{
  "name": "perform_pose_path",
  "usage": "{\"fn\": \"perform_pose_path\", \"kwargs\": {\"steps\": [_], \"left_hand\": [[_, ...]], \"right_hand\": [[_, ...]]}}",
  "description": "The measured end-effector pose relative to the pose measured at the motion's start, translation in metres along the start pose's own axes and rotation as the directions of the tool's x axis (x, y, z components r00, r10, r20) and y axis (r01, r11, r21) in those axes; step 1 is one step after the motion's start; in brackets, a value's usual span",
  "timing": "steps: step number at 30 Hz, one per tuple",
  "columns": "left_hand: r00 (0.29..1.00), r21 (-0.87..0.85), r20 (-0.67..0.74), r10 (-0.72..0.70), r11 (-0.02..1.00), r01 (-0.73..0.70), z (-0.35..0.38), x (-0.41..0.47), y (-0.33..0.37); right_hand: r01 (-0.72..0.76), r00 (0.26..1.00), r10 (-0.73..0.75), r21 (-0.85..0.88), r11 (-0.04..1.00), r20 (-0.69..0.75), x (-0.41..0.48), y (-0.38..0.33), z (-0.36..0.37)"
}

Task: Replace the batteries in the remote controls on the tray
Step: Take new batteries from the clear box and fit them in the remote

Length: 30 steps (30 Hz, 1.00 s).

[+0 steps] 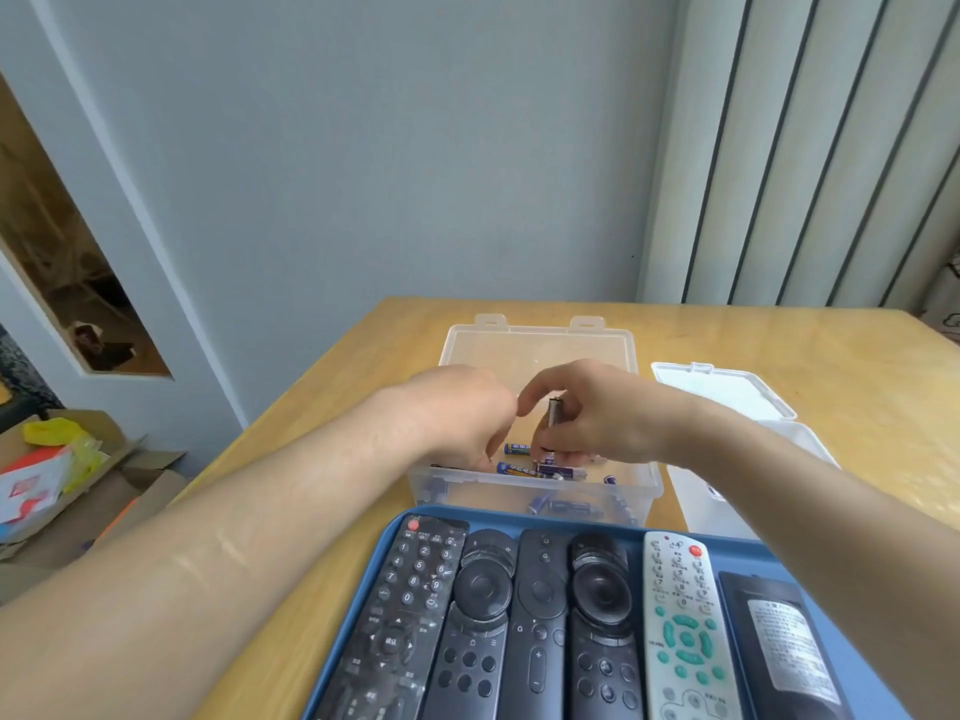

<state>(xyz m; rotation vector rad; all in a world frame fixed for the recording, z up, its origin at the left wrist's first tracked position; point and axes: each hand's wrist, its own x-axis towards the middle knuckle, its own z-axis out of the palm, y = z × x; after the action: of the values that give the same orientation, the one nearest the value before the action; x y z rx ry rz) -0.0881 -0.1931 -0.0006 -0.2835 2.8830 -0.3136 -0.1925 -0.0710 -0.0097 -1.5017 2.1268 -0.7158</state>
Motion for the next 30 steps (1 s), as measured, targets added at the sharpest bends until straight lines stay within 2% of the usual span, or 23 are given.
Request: {"fn": "perform_pose_path", "kwargs": {"steps": [2,3,4,5,6,7,8,9,10,12,14,20,22,25,27,30], "left_hand": [[0.998,-0.092,-0.045,-0.045,0.995,0.041,0.002,-0.004,-0.007],[0.989,-0.204,-0.117,-0.093,0.977,0.068,0.001,-0.007,-0.01],[0.965,-0.393,-0.206,-0.164,0.917,0.072,-0.003,-0.012,-0.011],[0.925,-0.642,-0.275,-0.263,0.767,0.026,-0.005,-0.017,-0.012],[0.881,-0.863,-0.302,-0.364,0.497,-0.091,-0.012,-0.026,-0.006],[0.864,-0.964,-0.263,-0.429,0.159,-0.215,-0.016,-0.033,0.001],[0.871,-0.948,-0.209,-0.445,-0.125,-0.292,-0.023,-0.044,0.014],[0.883,-0.9,-0.173,-0.436,-0.294,-0.321,-0.025,-0.052,0.023],[0.897,-0.866,-0.155,-0.414,-0.38,-0.324,-0.028,-0.064,0.036],[0.912,-0.839,-0.171,-0.373,-0.43,-0.333,-0.029,-0.079,0.054],[0.911,-0.816,-0.192,-0.364,-0.457,-0.355,-0.028,-0.097,0.073],[0.92,-0.797,-0.28,-0.276,-0.468,-0.383,-0.016,-0.13,0.115],[0.927,-0.823,-0.264,-0.268,-0.438,-0.361,-0.012,-0.131,0.12],[0.945,-0.899,-0.233,-0.229,-0.319,-0.299,-0.007,-0.133,0.141],[0.954,-0.922,-0.215,-0.211,-0.277,-0.269,-0.002,-0.134,0.153],[0.938,-0.935,-0.201,-0.283,-0.231,-0.27,0.007,-0.133,0.167]], "right_hand": [[-0.005,0.997,0.023,0.26,0.966,-0.068,-0.008,0.0,-0.003],[0.01,0.993,0.033,0.379,0.925,-0.109,-0.015,-0.001,-0.006],[0.032,0.988,0.044,0.468,0.883,-0.149,-0.023,-0.003,-0.009],[0.054,0.984,0.05,0.547,0.835,-0.173,-0.026,-0.004,-0.008],[0.075,0.978,0.06,0.598,0.798,-0.202,-0.035,-0.008,-0.01],[0.093,0.975,0.062,0.65,0.754,-0.212,-0.042,-0.011,-0.009],[0.109,0.974,0.065,0.693,0.713,-0.219,-0.052,-0.016,-0.009],[0.125,0.974,0.058,0.734,0.667,-0.218,-0.061,-0.022,-0.008],[0.154,0.972,0.042,0.761,0.631,-0.231,-0.074,-0.03,-0.008],[0.215,0.966,-0.01,0.786,0.579,-0.257,-0.093,-0.04,-0.008],[0.264,0.959,-0.065,0.778,0.571,-0.277,-0.12,-0.053,-0.005],[0.255,0.962,-0.094,0.72,0.645,-0.256,-0.176,-0.051,0.009],[0.229,0.965,-0.085,0.643,0.731,-0.246,-0.184,-0.047,0.01],[0.175,0.966,-0.056,0.478,0.861,-0.252,-0.205,-0.038,0.014],[0.131,0.969,-0.021,0.439,0.889,-0.247,-0.213,-0.032,0.02],[0.055,0.958,0.052,0.359,0.932,-0.281,-0.222,-0.021,0.026]]}}
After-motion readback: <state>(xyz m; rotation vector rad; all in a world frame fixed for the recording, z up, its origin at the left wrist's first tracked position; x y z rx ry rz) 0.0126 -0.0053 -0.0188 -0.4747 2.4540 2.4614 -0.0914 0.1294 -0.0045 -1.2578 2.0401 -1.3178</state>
